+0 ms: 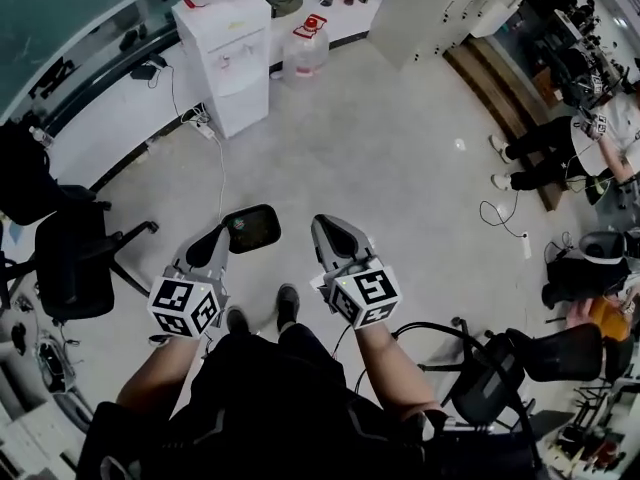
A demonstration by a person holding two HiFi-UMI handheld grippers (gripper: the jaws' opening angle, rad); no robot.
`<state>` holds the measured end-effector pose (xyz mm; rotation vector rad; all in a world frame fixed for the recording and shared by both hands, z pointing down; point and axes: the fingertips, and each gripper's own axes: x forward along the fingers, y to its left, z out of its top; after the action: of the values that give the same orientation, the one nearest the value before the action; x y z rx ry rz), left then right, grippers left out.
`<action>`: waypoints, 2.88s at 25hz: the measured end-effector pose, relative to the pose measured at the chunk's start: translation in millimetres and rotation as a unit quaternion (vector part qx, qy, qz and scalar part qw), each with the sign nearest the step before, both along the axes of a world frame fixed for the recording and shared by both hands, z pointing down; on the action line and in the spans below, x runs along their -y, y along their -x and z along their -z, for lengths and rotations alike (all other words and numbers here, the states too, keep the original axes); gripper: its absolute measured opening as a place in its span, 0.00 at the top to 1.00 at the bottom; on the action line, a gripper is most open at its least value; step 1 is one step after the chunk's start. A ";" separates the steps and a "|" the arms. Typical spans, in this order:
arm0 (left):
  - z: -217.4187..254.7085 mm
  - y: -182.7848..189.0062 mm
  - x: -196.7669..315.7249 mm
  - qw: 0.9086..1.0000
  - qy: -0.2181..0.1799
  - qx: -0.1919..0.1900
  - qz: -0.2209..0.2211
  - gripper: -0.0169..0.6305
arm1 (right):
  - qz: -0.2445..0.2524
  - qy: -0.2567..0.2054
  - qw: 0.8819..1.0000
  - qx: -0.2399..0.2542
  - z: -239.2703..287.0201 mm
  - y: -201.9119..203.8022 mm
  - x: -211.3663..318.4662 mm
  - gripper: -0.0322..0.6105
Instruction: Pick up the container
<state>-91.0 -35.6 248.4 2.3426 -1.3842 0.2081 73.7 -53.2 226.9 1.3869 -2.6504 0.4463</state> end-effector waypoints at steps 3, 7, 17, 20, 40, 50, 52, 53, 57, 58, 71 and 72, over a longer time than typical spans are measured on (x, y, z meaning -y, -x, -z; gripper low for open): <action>-19.0 -6.0 14.0 1.000 0.017 0.007 0.016 0.96 | 0.015 0.012 1.000 0.000 -20.6 -8.1 17.8 0.94; -32.6 -13.8 22.2 0.999 0.029 0.020 0.032 0.96 | 0.031 0.030 0.999 0.009 -40.5 -17.0 27.4 0.94; -98.9 -26.8 41.7 0.998 0.067 0.011 -0.001 0.96 | 0.012 0.077 0.997 0.008 -119.6 -32.1 58.8 0.94; -131.0 -26.4 46.6 0.996 0.081 0.022 -0.002 0.96 | 0.000 0.101 0.995 0.015 -156.6 -39.5 64.3 0.94; -339.3 5.3 71.3 0.987 0.158 0.031 0.024 0.96 | -0.025 0.189 0.982 0.005 -397.5 -26.8 78.6 0.93; -434.1 9.1 85.9 0.986 0.161 0.033 0.017 0.96 | -0.018 0.211 0.977 0.005 -507.7 -24.0 84.8 0.84; -457.4 8.9 84.4 0.985 0.166 0.034 0.014 0.96 | -0.021 0.216 0.976 0.007 -533.7 -23.3 85.2 0.83; -469.0 8.2 83.6 0.985 0.170 0.034 0.013 0.96 | -0.022 0.218 0.976 0.008 -546.7 -23.3 85.3 0.83; -509.8 3.7 85.4 0.983 0.181 0.031 0.014 0.96 | -0.024 0.232 0.972 0.006 -599.6 -22.6 86.3 0.83; -519.2 2.9 85.9 0.982 0.183 0.032 0.014 0.96 | -0.024 0.236 0.971 0.006 -612.7 -21.4 86.4 0.83; -608.0 -17.8 97.1 0.976 0.207 0.058 -0.021 0.96 | -0.021 0.308 0.951 -0.010 -759.4 -9.7 76.7 0.81; -611.9 -18.7 98.0 0.976 0.207 0.059 -0.022 0.96 | -0.018 0.310 0.951 -0.010 -766.9 -7.6 77.2 0.81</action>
<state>-72.3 -133.7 860.3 2.0382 -1.2025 0.5962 81.4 -130.4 993.8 1.2124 -2.1668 1.1366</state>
